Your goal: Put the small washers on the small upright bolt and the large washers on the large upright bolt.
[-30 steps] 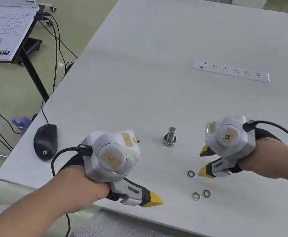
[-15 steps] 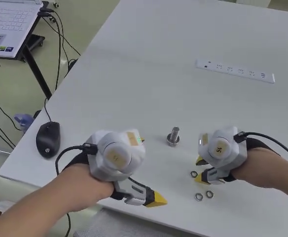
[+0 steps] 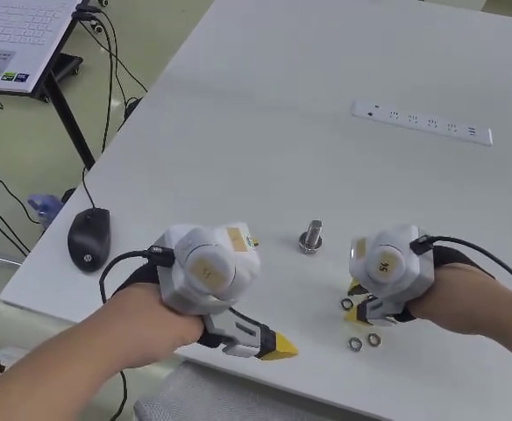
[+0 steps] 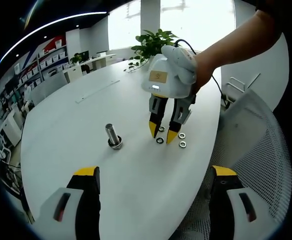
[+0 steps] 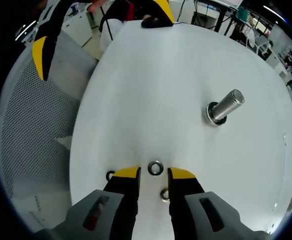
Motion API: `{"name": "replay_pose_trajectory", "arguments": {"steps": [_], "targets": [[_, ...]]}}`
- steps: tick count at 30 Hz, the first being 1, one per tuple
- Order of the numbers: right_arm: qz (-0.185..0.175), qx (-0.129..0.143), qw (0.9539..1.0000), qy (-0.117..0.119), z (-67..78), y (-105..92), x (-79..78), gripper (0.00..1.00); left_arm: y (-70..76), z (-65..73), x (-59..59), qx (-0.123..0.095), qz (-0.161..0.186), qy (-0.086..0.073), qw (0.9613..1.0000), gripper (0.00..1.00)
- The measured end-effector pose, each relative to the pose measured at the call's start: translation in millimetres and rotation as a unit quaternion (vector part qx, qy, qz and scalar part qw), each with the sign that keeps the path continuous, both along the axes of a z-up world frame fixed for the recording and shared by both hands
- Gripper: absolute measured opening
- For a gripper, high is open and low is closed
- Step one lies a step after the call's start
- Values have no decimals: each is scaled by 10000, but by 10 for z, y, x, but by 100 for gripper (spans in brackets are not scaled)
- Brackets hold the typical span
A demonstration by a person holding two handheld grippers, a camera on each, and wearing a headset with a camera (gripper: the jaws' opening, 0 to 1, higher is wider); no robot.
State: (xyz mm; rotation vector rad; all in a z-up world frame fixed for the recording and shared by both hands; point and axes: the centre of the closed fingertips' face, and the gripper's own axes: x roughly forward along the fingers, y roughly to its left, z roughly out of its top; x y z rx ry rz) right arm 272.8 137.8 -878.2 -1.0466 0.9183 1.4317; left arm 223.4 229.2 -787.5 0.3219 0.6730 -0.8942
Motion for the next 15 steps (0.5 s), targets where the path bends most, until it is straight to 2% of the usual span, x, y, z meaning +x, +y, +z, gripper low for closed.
{"name": "replay_pose_trajectory", "arguments": {"steps": [9,15], "targets": [[-49,-103,9999,-71,0,15,-2,15,-5,-2,-16,-8,7,-5,10000,90],[-110,-148,9998,-70,1,13,4,13,0,-4,-22,-19,13,4,10000,90]]}}
